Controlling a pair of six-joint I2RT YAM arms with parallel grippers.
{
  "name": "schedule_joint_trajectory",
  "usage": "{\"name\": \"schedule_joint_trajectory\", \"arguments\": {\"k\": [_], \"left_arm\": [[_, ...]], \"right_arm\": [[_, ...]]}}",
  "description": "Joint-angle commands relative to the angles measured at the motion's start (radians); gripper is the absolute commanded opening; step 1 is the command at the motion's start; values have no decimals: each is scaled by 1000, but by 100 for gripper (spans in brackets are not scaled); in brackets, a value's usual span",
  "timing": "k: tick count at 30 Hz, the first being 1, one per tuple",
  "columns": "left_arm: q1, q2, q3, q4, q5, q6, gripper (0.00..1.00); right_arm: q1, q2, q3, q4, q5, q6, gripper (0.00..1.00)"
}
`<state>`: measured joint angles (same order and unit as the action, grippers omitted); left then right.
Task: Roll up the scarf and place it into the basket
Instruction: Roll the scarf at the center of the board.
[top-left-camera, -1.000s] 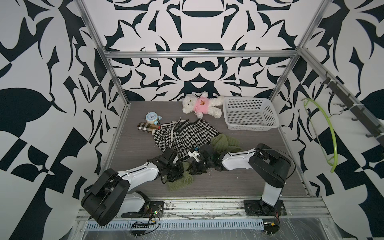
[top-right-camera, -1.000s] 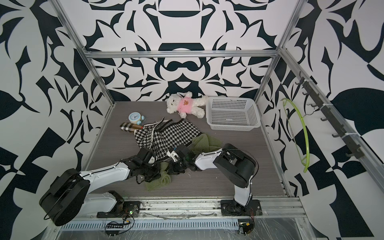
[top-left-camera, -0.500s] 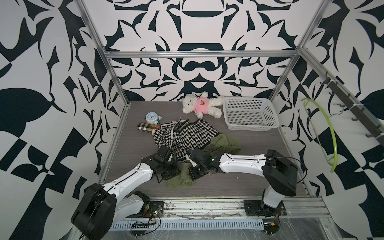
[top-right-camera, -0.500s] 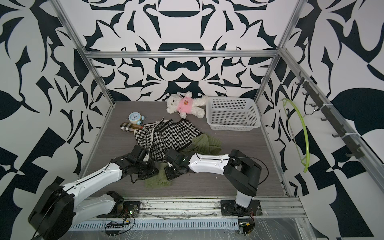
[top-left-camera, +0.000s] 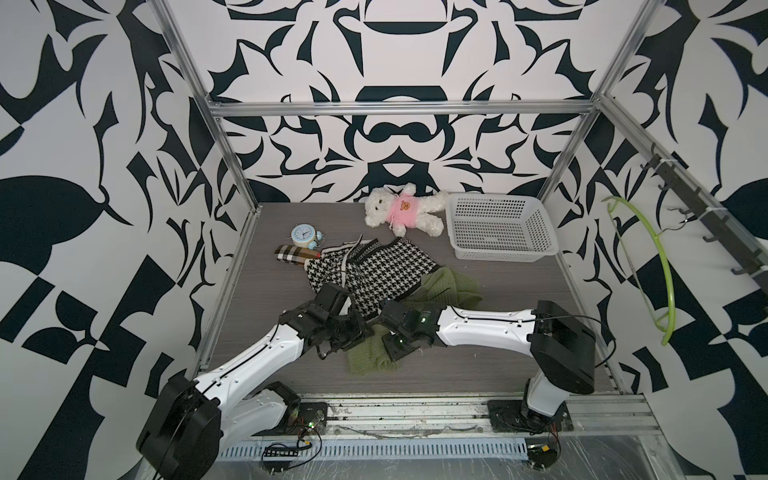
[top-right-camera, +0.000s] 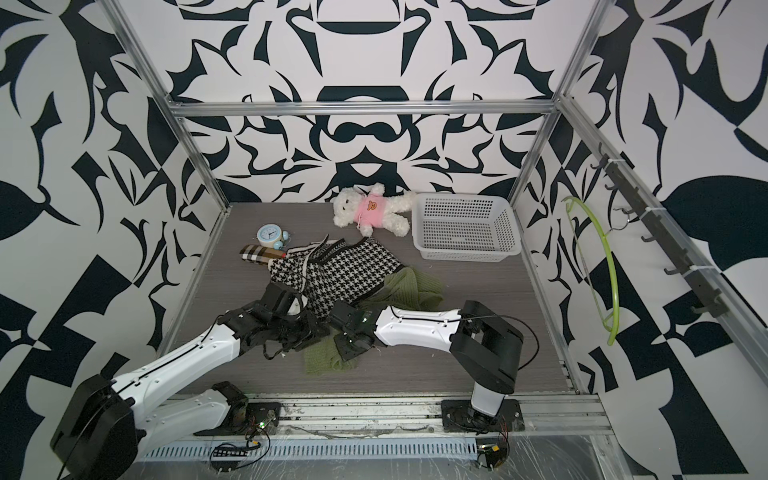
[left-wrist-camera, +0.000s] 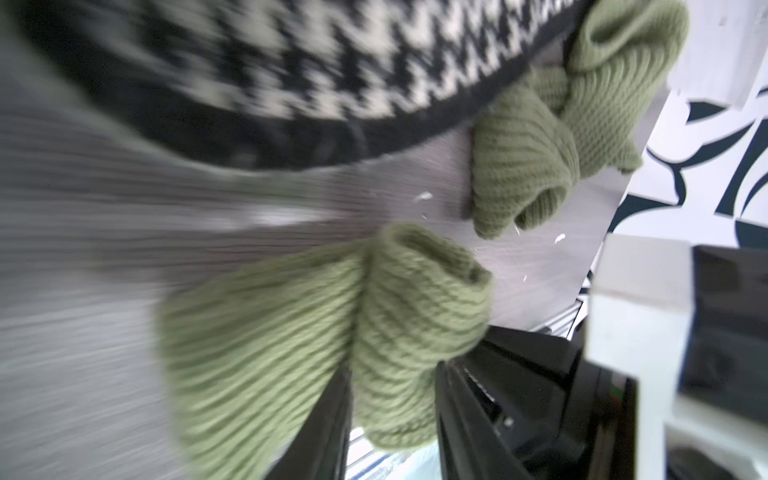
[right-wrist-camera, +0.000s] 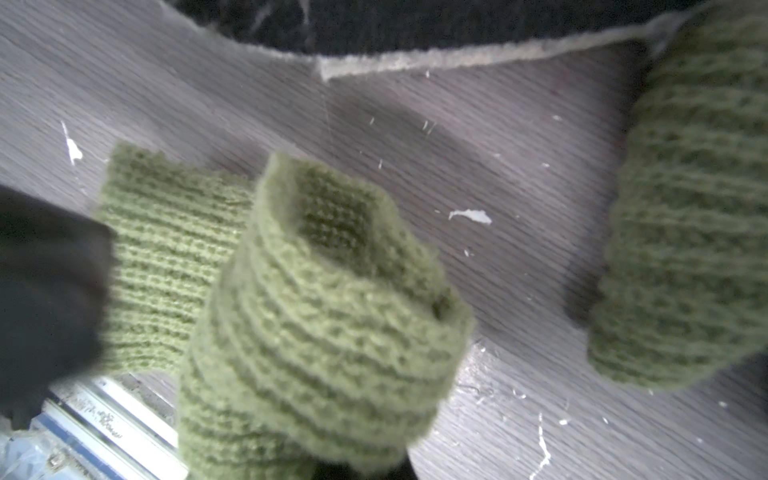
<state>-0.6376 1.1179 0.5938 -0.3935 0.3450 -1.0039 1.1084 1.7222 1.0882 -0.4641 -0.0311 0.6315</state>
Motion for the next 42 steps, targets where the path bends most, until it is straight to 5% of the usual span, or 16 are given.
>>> {"name": "schedule_joint_trajectory", "arguments": {"k": [1,4,8,12,17,24,42], "left_arm": [[-52,68,15,106,17,-47,38],[-83,140,9,137,4,-55,37],[-93,195,-18,139,-3,-56,0],[-89,117,-86,88,-47,-61,0],[-68,47,-191,74,-65,-88,0],[-47,-70,-313,74,-89,-143,0],[-47,-38,-376,112,-115,-160,0]], "right_arm": [[5,-34,39,-30,26,3,0],[5,-39,41,-31,26,5,0],[4,-54,40,-40,31,5,0],[3,-74,41,-65,48,4,0],[-5,-102,16,-94,63,14,37],[-38,-107,-41,-73,30,16,53],[-9,-51,-78,275,-368,64,57]]}}
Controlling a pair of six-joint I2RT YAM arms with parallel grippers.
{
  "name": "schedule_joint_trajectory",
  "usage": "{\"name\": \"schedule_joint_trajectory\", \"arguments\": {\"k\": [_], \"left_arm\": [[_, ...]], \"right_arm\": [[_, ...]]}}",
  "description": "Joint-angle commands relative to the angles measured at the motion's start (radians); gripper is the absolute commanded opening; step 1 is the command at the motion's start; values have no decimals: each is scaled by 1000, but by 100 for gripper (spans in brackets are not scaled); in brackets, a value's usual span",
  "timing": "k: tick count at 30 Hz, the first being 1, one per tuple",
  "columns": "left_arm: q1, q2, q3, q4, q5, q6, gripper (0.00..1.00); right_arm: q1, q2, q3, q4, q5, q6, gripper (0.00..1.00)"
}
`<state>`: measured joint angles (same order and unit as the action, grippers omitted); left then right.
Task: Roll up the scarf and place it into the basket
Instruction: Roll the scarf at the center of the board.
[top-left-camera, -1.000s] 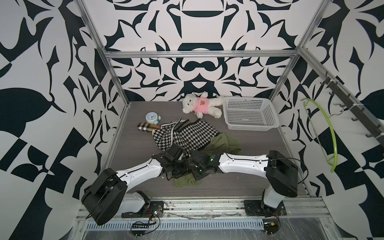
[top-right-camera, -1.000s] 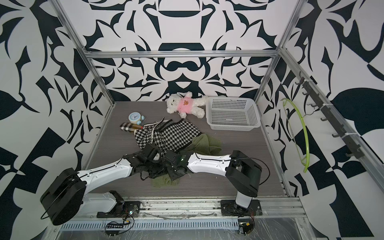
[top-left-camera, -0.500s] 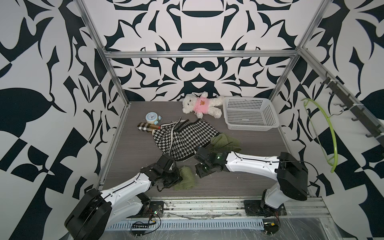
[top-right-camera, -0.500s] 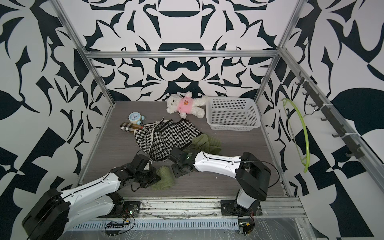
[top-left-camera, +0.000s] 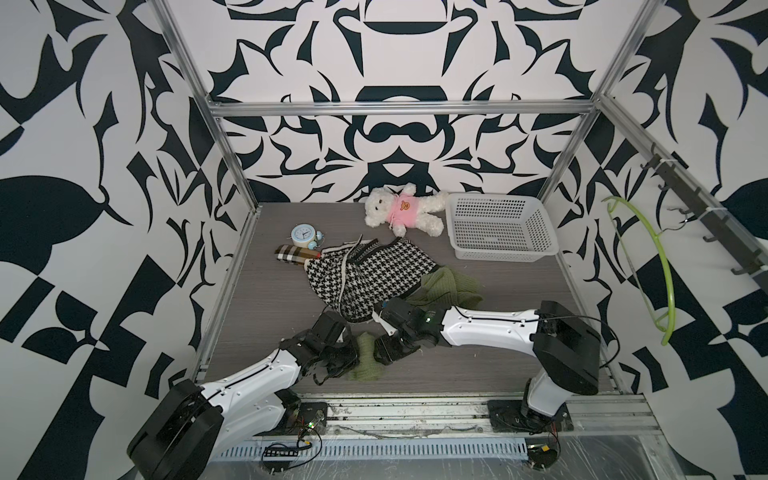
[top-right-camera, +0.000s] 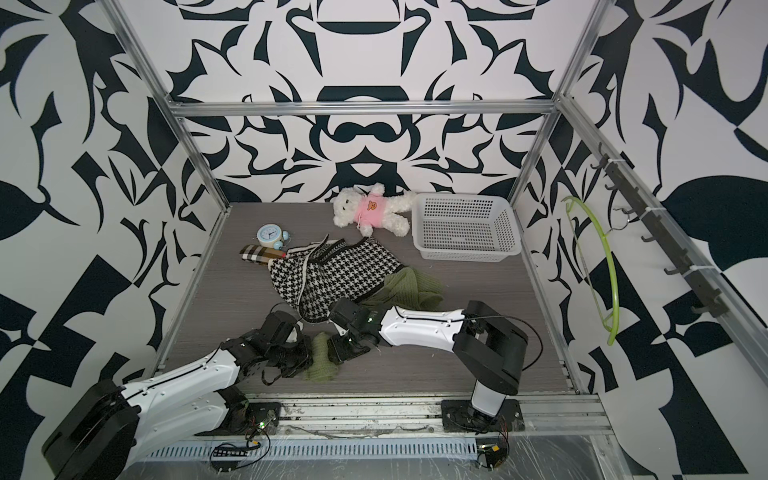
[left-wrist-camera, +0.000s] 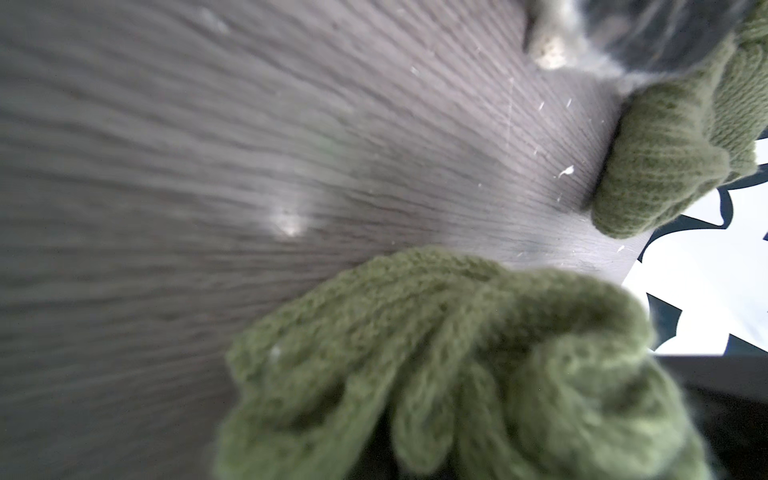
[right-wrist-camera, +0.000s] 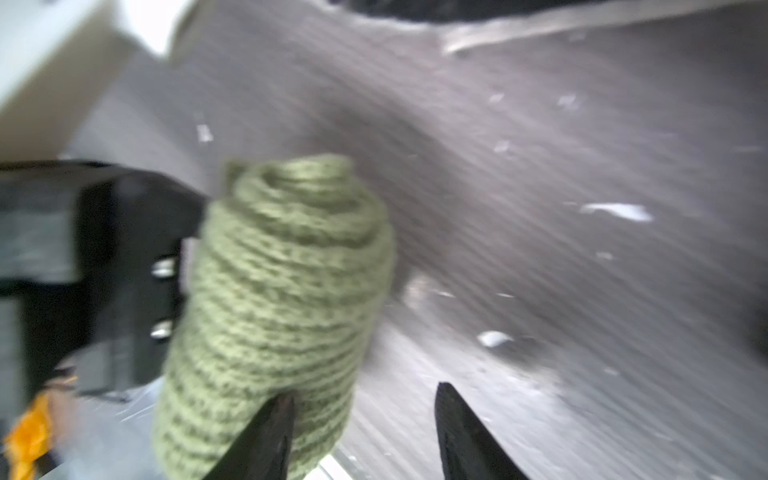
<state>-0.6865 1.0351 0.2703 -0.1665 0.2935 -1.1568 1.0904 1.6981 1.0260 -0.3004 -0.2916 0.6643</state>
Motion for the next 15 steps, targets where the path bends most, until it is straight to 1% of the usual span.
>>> {"name": "schedule_joint_trajectory", "arguments": {"k": [1,3,6,7,10,12,14,15], "left_arm": [[2,50,-52,-113,-65,-7,0],[2,60,-52,-104,-65,-9,0],[2,79,-46,-91,-62,-11,0],[2,85,-42,-90,-60,-9,0],[2,94,-27,-91,-59,0,0],[2,103,-18,-89,-60,5,0],[2,118,-4,-92,-56,16,0],[2,123,2,-93,-54,24,0]], "right_arm": [[8,-18,-25,143,-135,42,57],[8,8,-35,199,-180,60,57],[3,61,-77,377,-284,126,55],[1,82,-98,450,-314,154,51],[0,126,-145,610,-357,234,29],[-1,121,-159,617,-351,236,17],[0,100,-166,583,-330,222,3],[0,92,-163,551,-319,212,0]]}}
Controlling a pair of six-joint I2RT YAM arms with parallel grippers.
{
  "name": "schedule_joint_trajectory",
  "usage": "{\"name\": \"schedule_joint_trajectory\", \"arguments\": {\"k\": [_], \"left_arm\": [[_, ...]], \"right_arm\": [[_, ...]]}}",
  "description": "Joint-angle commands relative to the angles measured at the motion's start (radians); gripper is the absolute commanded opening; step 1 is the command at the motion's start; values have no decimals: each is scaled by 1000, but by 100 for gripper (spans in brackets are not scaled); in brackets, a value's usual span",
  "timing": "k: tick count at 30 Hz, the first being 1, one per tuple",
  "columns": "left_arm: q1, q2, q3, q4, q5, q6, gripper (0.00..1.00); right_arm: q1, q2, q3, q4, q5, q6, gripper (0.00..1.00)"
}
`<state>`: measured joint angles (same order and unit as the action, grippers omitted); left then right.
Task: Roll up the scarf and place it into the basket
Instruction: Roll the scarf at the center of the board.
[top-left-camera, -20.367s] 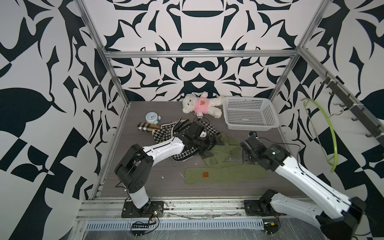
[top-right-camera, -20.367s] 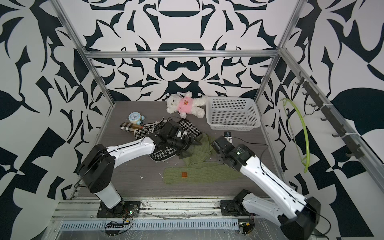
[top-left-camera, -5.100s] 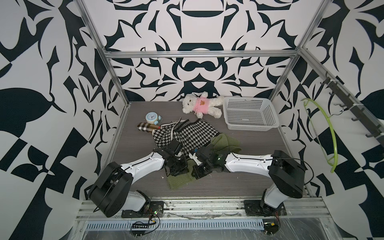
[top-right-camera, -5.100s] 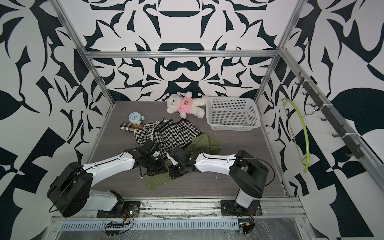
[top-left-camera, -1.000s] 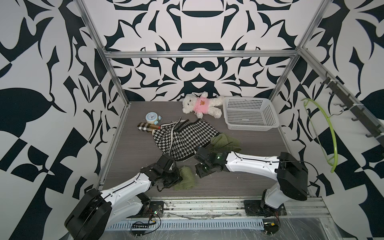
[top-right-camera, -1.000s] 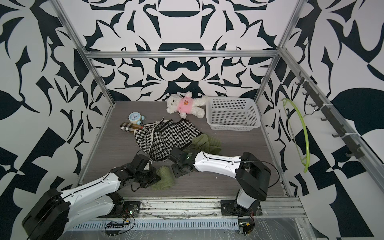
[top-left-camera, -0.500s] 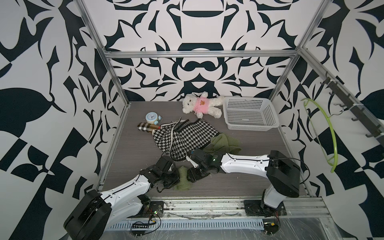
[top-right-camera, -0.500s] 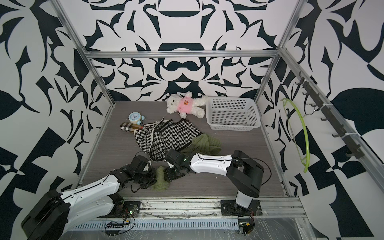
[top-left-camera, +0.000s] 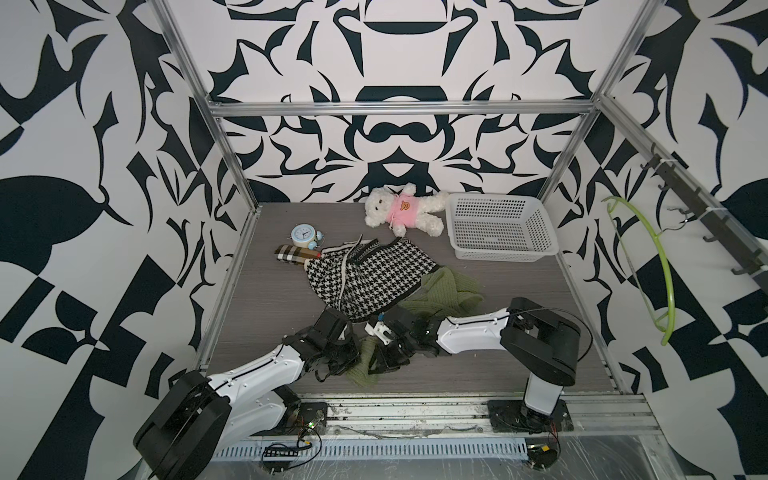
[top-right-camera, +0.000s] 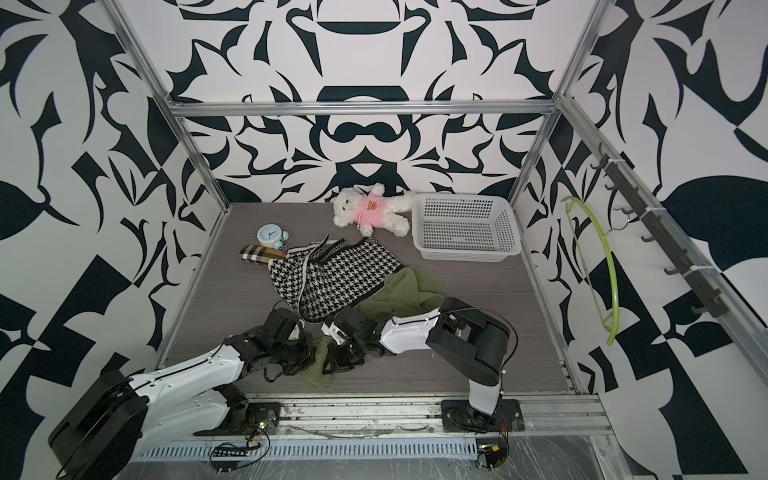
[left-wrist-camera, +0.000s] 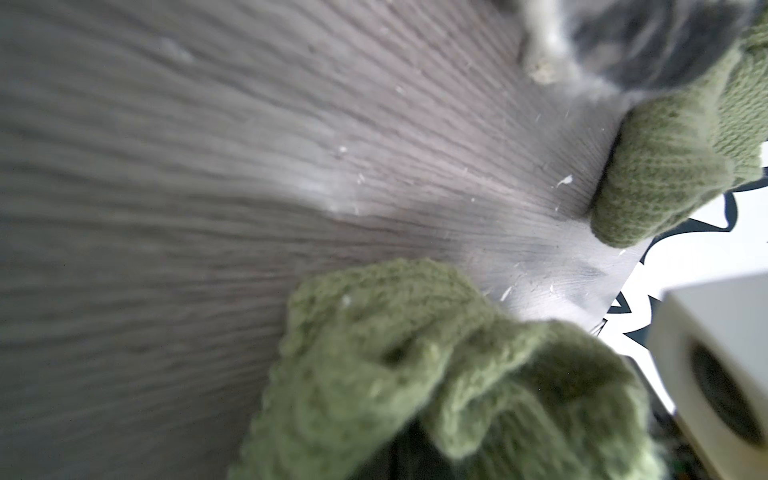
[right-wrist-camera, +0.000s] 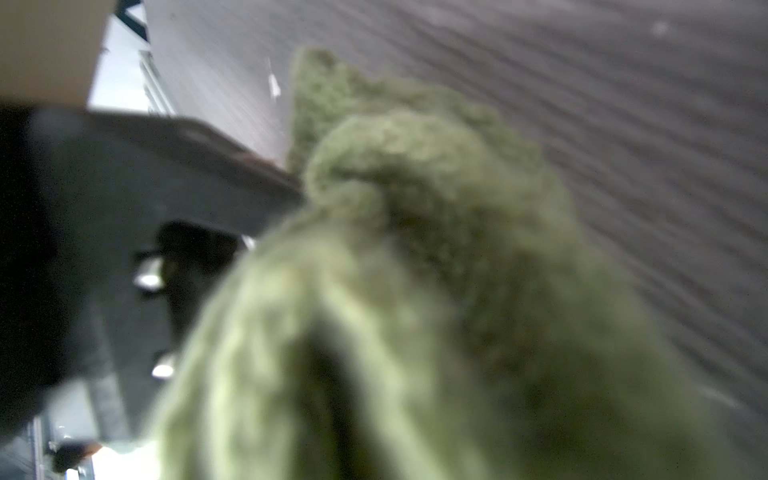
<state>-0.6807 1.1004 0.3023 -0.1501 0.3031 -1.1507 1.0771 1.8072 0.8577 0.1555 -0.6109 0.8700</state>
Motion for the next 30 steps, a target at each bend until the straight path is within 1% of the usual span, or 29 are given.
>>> {"name": "schedule_joint_trajectory", "arguments": {"k": [1,3,5,6,7,9,11,13,14,17,19,23,25,27,30], "left_arm": [[-2,65,-21,-112,-62,25,0],[3,66,6,-140,-58,49,0],[21,46,42,-205,-57,92,0],[32,27,58,-238,-62,111,4],[45,1,73,-272,-67,134,11],[65,-56,92,-331,-75,163,32],[86,-106,103,-371,-73,181,54],[90,-136,117,-382,-56,187,69],[89,-148,123,-380,-39,187,74],[87,-167,142,-342,21,187,79],[72,-179,154,-318,45,177,81],[22,-178,184,-288,51,170,81],[-15,-157,193,-260,53,159,81],[-60,-129,209,-245,30,153,81],[-96,-81,214,-187,20,138,80]], "right_arm": [[14,-26,7,61,15,-2,0],[12,-43,20,-35,52,-29,0],[14,-63,38,-154,103,-52,0],[12,-72,45,-207,127,-57,0],[10,-80,55,-266,150,-64,0],[9,-87,81,-385,190,-87,0],[4,-92,96,-467,204,-103,0],[-8,-95,105,-520,212,-121,0],[-13,-94,115,-550,219,-134,0],[-32,-98,153,-630,234,-172,0],[-39,-97,182,-672,244,-192,0],[-49,-88,220,-709,241,-205,0],[-54,-84,236,-725,242,-211,0],[-55,-82,252,-737,243,-219,0],[-57,-70,273,-752,238,-230,0]]}}
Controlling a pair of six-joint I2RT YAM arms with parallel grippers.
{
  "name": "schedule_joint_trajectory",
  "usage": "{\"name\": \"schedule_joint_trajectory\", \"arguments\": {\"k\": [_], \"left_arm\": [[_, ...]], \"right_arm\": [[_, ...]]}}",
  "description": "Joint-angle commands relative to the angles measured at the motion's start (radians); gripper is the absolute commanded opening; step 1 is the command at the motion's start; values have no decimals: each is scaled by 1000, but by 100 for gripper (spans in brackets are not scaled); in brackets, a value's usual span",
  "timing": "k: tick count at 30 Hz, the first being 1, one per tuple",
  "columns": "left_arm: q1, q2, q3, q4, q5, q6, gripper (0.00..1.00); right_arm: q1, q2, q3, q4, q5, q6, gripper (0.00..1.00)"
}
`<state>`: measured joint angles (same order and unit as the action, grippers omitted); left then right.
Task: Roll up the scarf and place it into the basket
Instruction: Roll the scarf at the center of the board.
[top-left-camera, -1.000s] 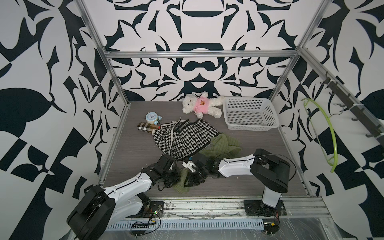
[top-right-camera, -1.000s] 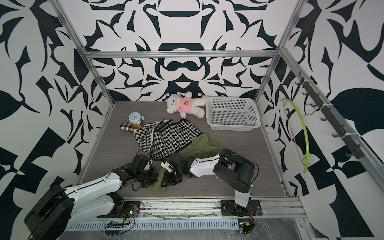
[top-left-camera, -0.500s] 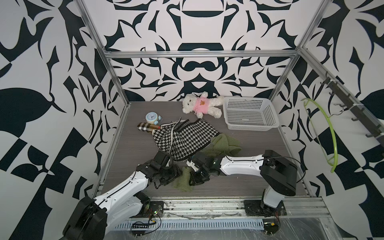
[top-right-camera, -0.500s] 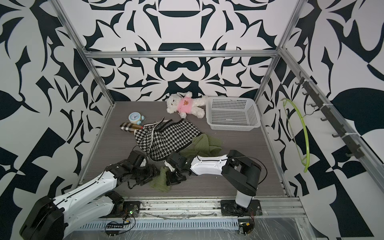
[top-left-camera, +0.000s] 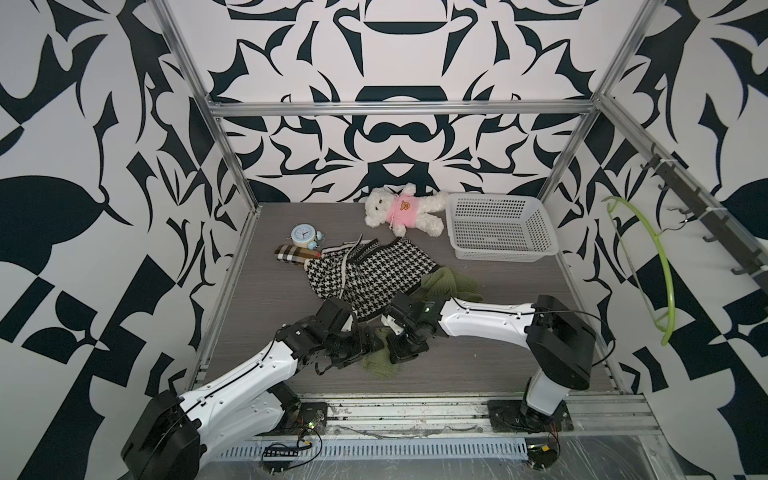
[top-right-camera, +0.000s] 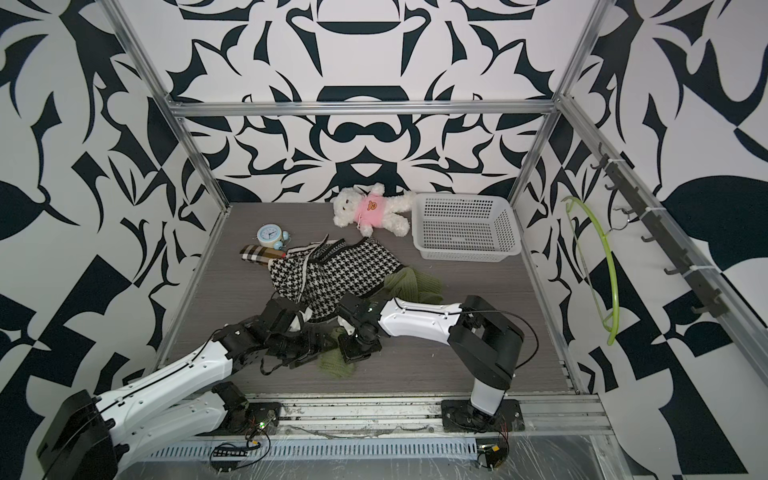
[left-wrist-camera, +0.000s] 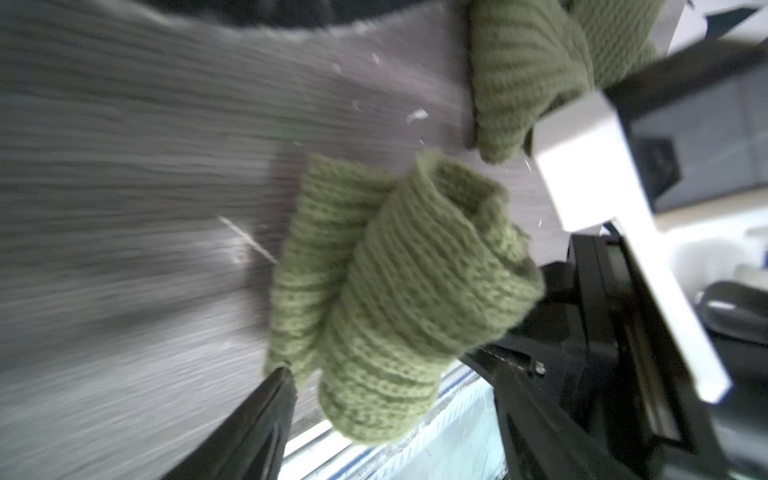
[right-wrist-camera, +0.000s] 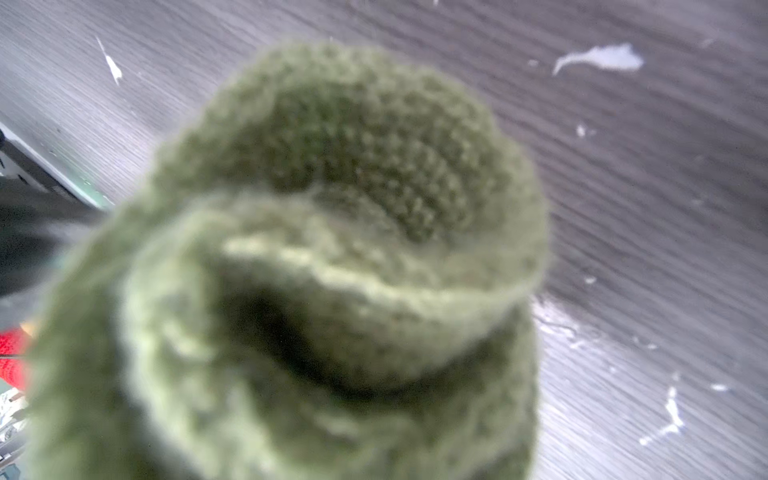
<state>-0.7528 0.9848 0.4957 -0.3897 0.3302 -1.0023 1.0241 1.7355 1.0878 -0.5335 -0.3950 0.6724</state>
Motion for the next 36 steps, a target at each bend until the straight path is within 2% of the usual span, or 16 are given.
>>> {"name": "schedule_joint_trajectory", "arguments": {"k": [1,3,4,6,7,10,11,13,16,19,27,32,36], "left_arm": [[-29,56,17,76,-7,-15,79],[-31,97,4,107,-15,-22,70],[-31,116,-5,121,-20,-25,57],[-30,142,-20,133,-33,-37,16],[-25,150,-21,121,-45,-34,2],[12,154,-29,81,-59,-1,0],[36,149,-42,79,-53,10,0],[87,137,-69,74,-37,25,0],[148,125,-95,62,-13,54,0],[162,135,-100,65,4,71,0],[162,149,-143,94,33,67,0],[162,156,-146,99,28,69,0],[162,185,-143,109,30,76,0]], "right_arm": [[-5,4,46,-63,21,-33,0],[-7,9,48,-63,19,-36,0],[-8,9,47,-60,19,-37,0],[-10,5,47,-58,13,-39,0],[-14,0,45,-62,19,-38,0],[-41,-35,6,-28,27,-21,35],[-54,-53,-18,-3,24,-12,43],[-85,-86,-69,66,12,8,52],[-118,-115,-145,210,-12,23,60],[-137,-105,-215,392,-69,64,63],[-136,-33,-283,753,-203,231,63],[-115,-34,-275,782,-216,263,63],[-109,-76,-275,690,-208,232,63]]}}
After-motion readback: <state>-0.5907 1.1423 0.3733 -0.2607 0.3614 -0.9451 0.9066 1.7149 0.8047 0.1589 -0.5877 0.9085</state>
